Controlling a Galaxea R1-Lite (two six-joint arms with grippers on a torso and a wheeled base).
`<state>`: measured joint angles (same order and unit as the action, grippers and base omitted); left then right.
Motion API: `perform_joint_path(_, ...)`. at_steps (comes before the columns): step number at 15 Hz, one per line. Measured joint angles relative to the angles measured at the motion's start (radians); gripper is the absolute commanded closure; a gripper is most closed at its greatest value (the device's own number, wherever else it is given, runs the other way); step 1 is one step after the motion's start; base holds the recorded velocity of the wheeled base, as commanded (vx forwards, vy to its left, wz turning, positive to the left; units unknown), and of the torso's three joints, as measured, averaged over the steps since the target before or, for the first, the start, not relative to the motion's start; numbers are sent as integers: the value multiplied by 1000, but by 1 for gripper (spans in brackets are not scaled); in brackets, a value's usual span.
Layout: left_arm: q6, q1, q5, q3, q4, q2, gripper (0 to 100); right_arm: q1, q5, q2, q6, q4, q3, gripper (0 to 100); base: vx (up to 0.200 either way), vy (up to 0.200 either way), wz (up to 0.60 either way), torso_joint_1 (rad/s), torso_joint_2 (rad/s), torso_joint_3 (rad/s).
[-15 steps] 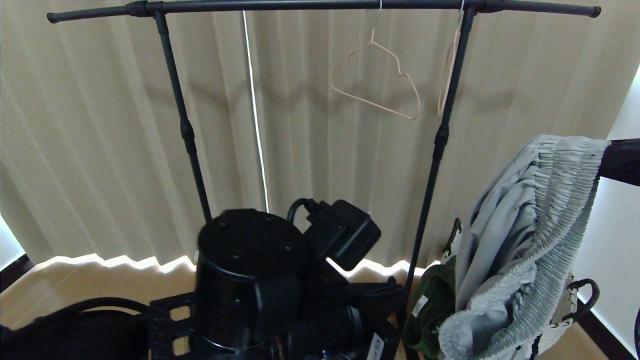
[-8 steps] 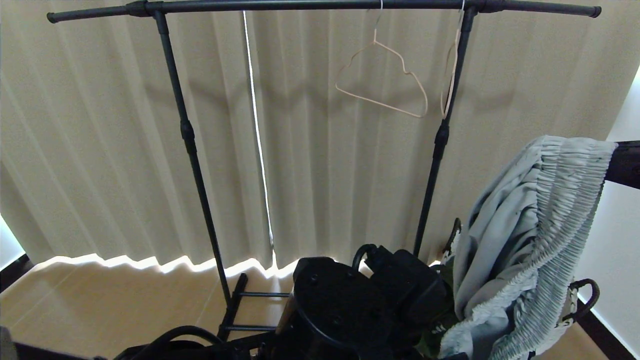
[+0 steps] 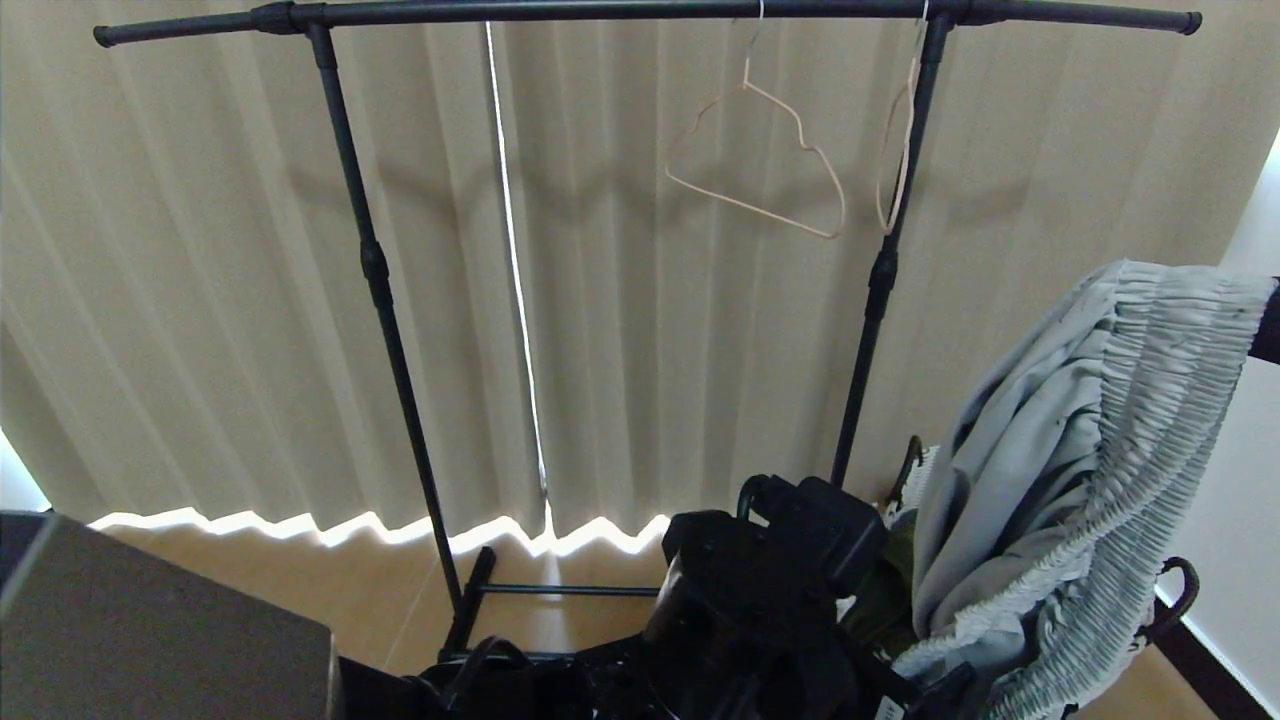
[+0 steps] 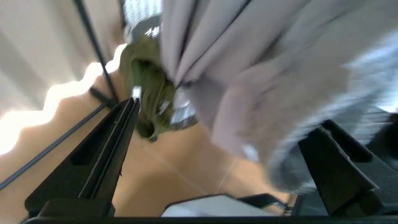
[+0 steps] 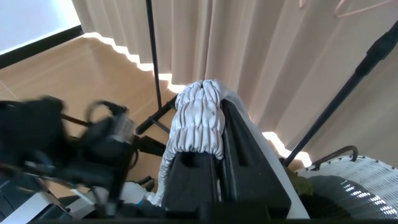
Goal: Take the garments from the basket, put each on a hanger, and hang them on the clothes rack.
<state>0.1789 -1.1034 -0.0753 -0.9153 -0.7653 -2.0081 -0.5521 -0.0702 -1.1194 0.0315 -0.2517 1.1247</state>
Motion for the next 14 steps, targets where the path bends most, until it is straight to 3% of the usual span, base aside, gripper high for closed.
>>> perform_joint_path(1, 0, 6, -4, 2, 0, -15, 0, 0, 0, 3, 0, 1, 2, 100, 0, 0, 0, 0, 0, 0)
perform_joint_path(2, 0, 9, -6, 8, 0, -23, 100, 0, 0, 5, 0, 1, 3, 100, 0, 0, 0, 0, 0, 0)
perform_joint_path(6, -2, 11, -31, 60, -8, -7, 100, 0, 3, 6, -1, 0, 4, 100, 0, 0, 0, 0, 0, 0)
perform_joint_path(11, -7, 17, -44, 241, -15, 177, 100, 0, 1, -29, -1, 41, 8, 100, 0, 0, 0, 0, 0, 0)
perform_joint_path(14, -17, 83, -32, 286, 127, 383, 100, -35, 1, -97, -1, 98, 50, 100, 0, 0, 0, 0, 0, 0)
